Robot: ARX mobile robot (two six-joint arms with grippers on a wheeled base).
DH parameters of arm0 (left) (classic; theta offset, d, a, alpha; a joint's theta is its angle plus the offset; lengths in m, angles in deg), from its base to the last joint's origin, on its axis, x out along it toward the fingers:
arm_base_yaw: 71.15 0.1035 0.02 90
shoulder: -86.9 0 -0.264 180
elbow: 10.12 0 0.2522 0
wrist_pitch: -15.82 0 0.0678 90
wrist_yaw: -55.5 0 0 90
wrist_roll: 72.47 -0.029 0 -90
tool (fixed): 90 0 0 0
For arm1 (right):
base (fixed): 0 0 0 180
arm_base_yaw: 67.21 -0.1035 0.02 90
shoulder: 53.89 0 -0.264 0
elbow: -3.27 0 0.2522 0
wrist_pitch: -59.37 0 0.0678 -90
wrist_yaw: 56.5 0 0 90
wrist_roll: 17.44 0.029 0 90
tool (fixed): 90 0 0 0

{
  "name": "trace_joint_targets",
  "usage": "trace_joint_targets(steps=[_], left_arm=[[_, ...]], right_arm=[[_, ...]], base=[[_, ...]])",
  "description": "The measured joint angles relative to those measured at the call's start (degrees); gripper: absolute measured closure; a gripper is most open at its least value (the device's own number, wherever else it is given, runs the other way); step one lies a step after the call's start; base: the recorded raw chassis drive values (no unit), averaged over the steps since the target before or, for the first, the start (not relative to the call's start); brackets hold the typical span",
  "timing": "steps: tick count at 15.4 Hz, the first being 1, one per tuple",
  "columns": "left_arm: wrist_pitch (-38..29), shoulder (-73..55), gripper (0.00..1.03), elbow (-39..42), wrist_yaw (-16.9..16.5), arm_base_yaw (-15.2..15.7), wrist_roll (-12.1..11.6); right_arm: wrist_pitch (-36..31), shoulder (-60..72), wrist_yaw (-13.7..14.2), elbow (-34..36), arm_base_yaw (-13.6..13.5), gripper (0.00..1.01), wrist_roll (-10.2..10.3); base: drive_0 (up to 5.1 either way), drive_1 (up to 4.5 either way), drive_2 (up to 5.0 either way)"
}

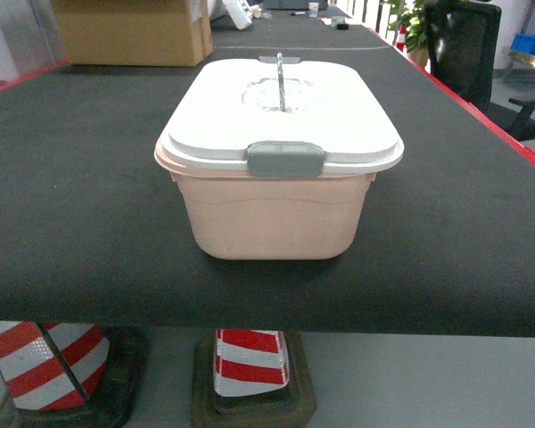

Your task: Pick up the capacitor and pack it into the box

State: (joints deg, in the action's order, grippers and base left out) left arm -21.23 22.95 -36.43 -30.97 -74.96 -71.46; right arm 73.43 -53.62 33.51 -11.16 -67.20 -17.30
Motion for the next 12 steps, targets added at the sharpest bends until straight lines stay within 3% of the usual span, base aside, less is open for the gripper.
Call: trace_joint_targets(steps=[3,7,12], left_arm=[[0.7,2.3,1.02,1.4,-3.0,2.5,0.0],[1.8,4.9,1.01,3.1,-2.8,4.2,-0.1],[3.3,7.9,1.01,4.9,-3.3,4.0,-0.1]], right_arm=[[0.0,0.0,0.0,0.0,0.0,0.03,0.0],[0.0,0.0,0.0,0.0,0.0,0.03,0.0],[0.0,0.0,0.0,0.0,0.0,0.03,0.0]], base=[[0.0,0.0,0.0],[0.0,0.0,0.0],[0.0,0.0,0.0]])
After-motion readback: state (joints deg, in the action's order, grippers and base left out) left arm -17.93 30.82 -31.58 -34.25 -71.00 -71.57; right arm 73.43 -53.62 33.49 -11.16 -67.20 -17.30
